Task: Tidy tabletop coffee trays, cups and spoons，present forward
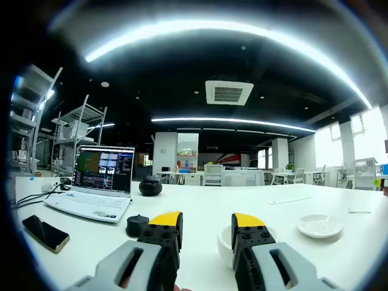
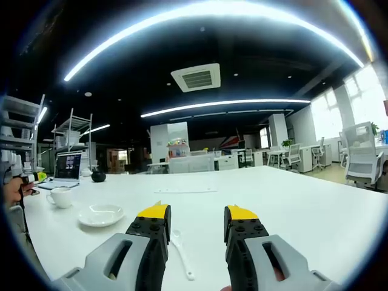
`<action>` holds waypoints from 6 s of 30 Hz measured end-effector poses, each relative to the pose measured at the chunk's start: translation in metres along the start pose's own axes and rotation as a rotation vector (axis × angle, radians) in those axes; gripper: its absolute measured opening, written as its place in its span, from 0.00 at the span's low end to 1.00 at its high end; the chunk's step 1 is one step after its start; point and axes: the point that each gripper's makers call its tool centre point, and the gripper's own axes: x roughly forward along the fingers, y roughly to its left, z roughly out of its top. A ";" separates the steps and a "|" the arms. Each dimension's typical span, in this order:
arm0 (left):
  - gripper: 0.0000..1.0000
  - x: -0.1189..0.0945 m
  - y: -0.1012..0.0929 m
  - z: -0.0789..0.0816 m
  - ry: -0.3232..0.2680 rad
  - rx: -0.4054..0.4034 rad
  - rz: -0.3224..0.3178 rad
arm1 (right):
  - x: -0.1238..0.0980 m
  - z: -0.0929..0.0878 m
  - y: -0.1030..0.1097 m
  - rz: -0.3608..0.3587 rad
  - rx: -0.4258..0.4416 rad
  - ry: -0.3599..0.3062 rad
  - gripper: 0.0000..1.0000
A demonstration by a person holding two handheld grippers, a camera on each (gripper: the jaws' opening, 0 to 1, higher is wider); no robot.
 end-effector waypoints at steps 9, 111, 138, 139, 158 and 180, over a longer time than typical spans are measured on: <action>0.34 0.000 0.001 -0.002 0.014 -0.015 -0.007 | -0.001 0.003 0.001 0.002 0.002 -0.008 0.36; 0.35 0.029 -0.024 -0.024 0.795 0.140 -0.293 | 0.152 0.005 0.449 0.972 -0.380 0.627 0.32; 0.36 0.045 -0.042 -0.069 0.960 0.149 -0.276 | 0.156 -0.089 0.473 0.893 -0.491 1.036 0.26; 0.35 0.045 -0.041 -0.071 0.965 0.149 -0.272 | 0.155 -0.091 0.473 0.887 -0.492 1.048 0.26; 0.18 0.045 -0.034 -0.082 1.034 0.124 -0.193 | 0.162 -0.110 0.467 0.752 -0.468 1.175 0.10; 0.09 0.045 -0.029 -0.091 1.258 -0.125 0.033 | 0.160 -0.113 0.462 0.644 -0.412 1.303 0.07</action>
